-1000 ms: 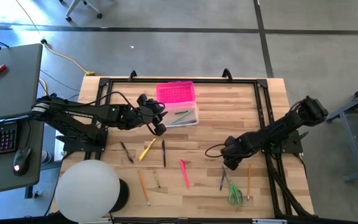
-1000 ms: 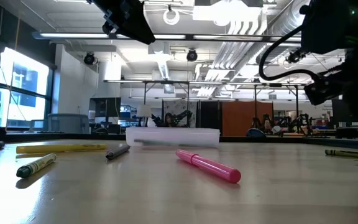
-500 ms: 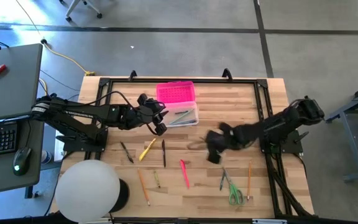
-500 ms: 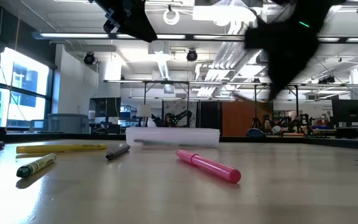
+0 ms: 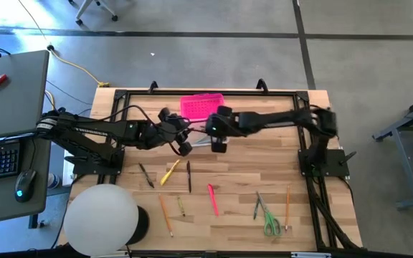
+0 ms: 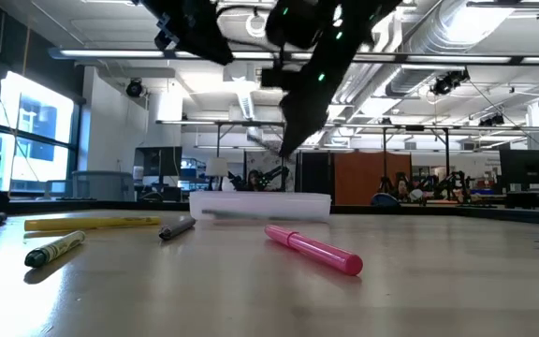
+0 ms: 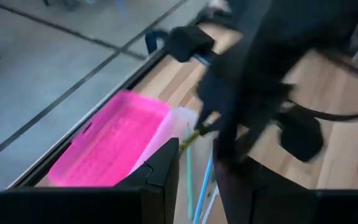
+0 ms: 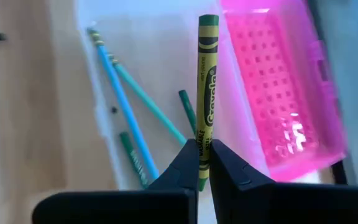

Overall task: Pick & place school supplies into a supply box
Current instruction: Put the light green crayon into the pink supply box, then put the yellow pen into the pink supply box

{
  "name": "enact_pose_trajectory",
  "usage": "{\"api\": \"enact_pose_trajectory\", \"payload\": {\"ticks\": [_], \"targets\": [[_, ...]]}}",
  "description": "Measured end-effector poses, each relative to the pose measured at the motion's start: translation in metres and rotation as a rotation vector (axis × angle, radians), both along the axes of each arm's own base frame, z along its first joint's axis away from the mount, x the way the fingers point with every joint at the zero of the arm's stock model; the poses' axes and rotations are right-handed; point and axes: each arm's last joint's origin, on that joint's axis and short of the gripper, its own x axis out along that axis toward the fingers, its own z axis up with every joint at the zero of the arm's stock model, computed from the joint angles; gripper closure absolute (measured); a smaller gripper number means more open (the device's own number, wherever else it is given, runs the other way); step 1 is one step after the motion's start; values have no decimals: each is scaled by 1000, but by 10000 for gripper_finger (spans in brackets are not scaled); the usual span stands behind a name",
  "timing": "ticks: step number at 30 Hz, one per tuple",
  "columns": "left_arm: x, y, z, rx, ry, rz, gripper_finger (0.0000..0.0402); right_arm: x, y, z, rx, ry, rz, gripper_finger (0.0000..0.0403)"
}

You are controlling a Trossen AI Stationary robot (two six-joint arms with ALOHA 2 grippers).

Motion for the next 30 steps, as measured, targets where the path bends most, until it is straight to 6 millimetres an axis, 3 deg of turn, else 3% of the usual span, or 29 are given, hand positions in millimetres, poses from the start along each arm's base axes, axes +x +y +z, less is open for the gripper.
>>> {"api": "enact_pose_trajectory", "payload": {"ticks": [6, 15, 23, 30], "targets": [[-10, 1, -11, -48, 112, 41, 270, 13, -25, -23, 51, 43, 48, 398], [-3, -3, -38, -221, 229, 75, 270, 5, -58, -26, 65, 27, -31, 362], [8, -8, -61, -324, 290, 115, 270, 4, -62, -29, 93, 25, -15, 339], [2, -41, -68, -385, 263, 187, 270, 5, -62, -28, 108, 13, -14, 343]]}}
